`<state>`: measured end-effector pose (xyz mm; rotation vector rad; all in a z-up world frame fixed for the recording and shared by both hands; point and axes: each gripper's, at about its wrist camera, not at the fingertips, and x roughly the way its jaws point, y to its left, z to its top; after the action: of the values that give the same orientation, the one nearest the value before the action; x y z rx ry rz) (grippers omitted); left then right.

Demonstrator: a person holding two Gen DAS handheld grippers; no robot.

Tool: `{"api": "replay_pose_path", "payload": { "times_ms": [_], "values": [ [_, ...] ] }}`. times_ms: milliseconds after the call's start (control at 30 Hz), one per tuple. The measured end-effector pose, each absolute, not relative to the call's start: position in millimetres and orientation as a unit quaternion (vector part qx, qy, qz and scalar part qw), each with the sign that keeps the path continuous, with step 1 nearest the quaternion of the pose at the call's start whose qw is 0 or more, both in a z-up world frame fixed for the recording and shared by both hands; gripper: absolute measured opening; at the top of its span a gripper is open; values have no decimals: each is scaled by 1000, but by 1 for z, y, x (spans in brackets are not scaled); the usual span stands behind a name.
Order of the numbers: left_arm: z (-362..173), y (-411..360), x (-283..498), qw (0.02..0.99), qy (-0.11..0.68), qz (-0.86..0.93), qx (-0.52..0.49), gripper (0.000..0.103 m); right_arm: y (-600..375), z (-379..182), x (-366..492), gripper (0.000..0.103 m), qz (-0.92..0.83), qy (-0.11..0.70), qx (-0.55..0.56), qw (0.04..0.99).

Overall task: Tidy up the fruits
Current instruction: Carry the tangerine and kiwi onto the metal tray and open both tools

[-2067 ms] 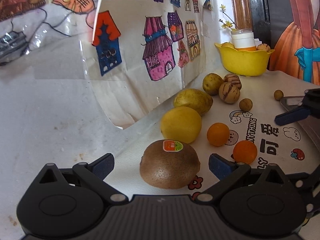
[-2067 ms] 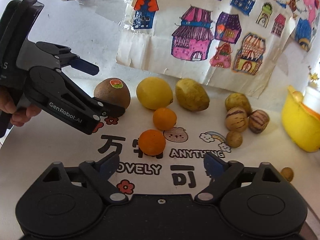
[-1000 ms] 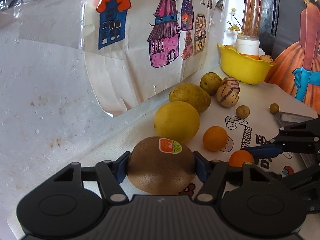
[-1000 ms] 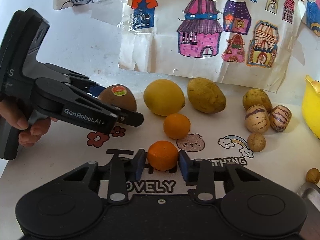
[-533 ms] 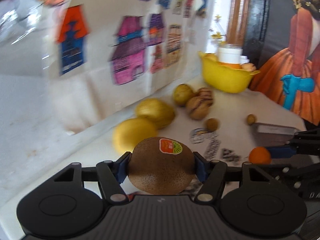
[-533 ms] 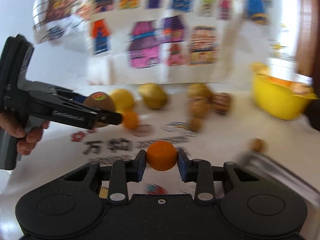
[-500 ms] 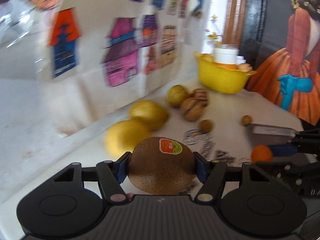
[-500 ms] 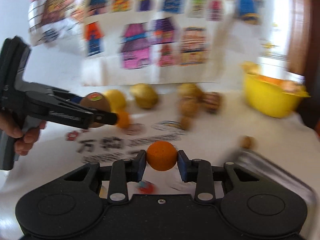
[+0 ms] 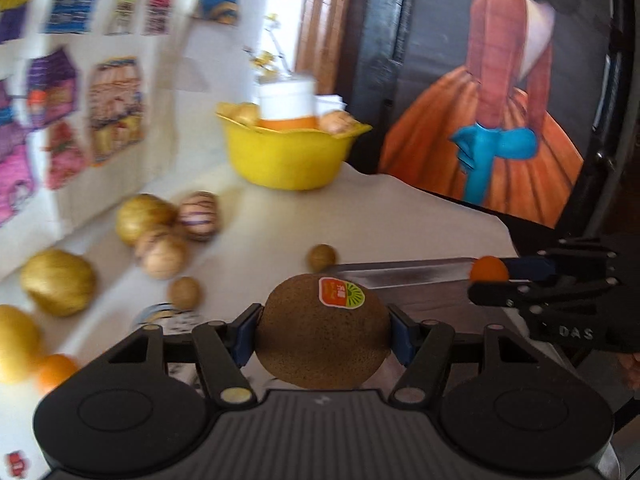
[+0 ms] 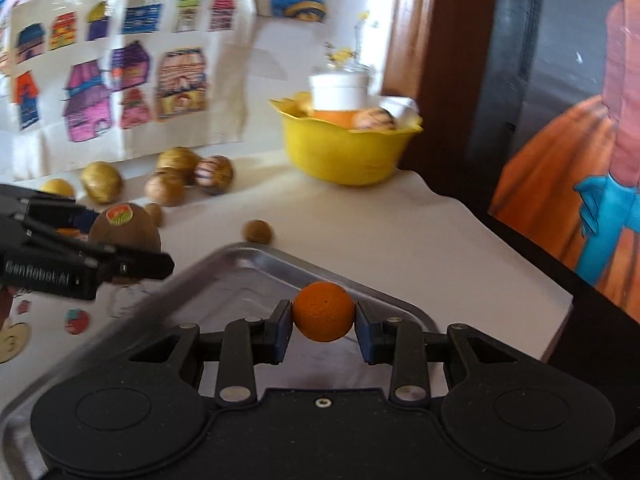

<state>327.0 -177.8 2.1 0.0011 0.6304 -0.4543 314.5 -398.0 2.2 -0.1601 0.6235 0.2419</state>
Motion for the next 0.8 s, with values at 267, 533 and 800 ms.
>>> {"api": "replay_pose_path", "payload": {
  "times_ms": [267,533,800],
  "values": [
    [-16,-209,338,920,303,-249,21,69,-410,-17,336,36,106,312,-89,940],
    [-24,-215,340,916,306,-258,26,69,-413,-29,337,36,106,319,-89,938],
    [-24,-220,340,917,305,-255,41,69,-416,-33,334,43,104,316,-85,939]
  ]
}}
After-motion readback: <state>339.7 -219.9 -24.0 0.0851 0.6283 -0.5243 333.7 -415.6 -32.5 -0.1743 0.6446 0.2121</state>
